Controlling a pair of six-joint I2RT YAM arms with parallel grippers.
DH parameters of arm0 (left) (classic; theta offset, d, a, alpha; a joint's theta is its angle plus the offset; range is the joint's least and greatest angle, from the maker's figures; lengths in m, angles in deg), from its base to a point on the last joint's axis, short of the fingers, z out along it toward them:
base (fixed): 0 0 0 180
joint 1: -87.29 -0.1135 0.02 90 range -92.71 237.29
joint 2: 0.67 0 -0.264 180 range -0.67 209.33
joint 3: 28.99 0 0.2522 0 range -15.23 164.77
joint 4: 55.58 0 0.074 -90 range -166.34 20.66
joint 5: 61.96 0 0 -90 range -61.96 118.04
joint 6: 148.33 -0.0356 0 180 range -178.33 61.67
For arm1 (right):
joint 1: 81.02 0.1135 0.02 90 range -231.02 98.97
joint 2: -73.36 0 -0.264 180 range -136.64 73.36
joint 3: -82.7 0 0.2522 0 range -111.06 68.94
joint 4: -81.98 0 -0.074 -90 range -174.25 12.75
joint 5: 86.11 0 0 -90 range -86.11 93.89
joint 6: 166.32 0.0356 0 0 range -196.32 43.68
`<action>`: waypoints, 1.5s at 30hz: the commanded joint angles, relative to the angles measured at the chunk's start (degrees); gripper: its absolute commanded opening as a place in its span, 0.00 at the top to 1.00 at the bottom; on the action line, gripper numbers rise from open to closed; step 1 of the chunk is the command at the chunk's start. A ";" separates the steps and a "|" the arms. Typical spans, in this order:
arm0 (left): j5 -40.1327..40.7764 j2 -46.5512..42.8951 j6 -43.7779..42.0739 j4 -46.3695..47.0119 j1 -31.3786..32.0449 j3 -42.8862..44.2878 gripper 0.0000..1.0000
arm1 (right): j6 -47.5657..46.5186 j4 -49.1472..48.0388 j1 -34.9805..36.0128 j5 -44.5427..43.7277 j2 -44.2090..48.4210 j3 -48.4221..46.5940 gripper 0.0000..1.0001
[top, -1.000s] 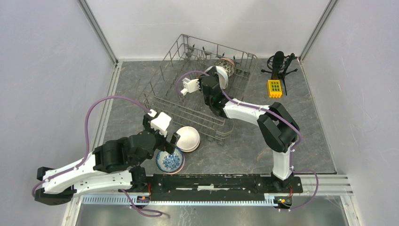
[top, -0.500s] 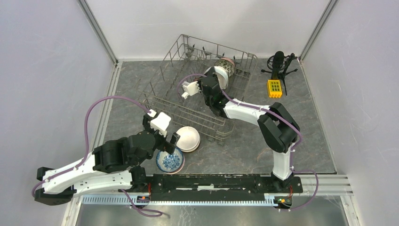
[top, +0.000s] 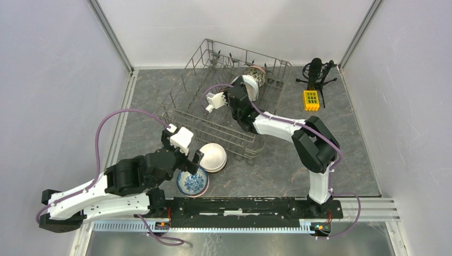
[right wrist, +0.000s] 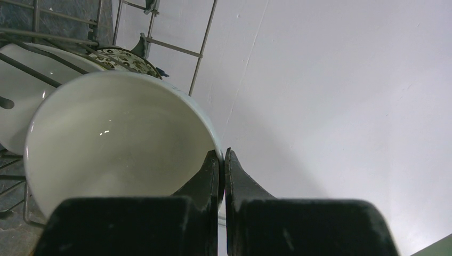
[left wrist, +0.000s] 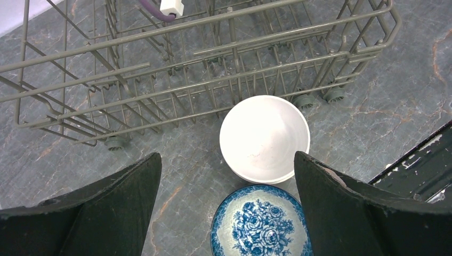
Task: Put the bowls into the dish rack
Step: Place the bowl in the dish rack.
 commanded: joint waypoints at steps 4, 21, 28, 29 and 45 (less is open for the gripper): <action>-0.38 -0.46 -0.85 1.82 -0.30 1.05 0.00 | 1.62 5.97 0.74 3.64 -1.37 0.43 0.86; -0.47 -0.55 -0.93 2.01 -0.28 1.05 0.00 | 3.07 4.97 1.71 3.55 -0.02 0.85 0.66; -0.47 -0.64 -0.85 1.98 -0.32 1.07 0.00 | 7.32 6.63 1.72 5.15 0.74 -0.30 0.57; -0.47 -0.63 -0.85 2.00 -0.35 1.05 0.00 | 8.07 7.03 1.72 5.46 1.05 -0.55 0.57; -0.39 -0.73 -0.84 1.87 -0.27 1.01 0.00 | 15.88 7.95 1.48 7.21 1.20 -3.38 0.49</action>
